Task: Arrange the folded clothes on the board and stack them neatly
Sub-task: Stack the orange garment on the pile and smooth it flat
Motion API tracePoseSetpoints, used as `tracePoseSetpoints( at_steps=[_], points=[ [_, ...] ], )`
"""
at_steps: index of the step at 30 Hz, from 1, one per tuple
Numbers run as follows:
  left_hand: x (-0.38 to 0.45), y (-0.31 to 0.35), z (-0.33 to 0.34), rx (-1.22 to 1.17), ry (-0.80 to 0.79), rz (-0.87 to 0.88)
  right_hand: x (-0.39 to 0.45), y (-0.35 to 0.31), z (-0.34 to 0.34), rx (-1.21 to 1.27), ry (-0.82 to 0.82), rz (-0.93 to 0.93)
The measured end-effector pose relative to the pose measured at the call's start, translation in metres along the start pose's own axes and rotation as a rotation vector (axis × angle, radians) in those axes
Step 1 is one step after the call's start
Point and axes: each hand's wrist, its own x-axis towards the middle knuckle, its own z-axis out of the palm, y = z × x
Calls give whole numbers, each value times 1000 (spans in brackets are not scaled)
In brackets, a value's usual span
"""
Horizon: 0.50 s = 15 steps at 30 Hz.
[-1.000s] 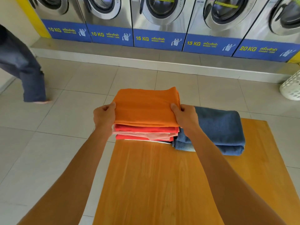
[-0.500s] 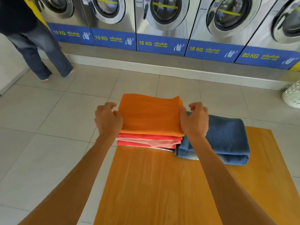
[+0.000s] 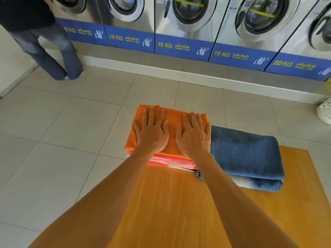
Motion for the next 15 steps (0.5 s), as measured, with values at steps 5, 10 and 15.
tracePoseSetpoints(
  at_steps=[5, 10, 15],
  points=[
    [2, -2, 4, -87, 6, -96, 0, 7, 10, 147, 5, 70],
    [2, -7, 10, -161, 56, -179, 7, 12, 15, 226, -36, 151],
    [7, -6, 12, -194, 14, -219, 10, 10, 16, 223, -30, 159]
  ],
)
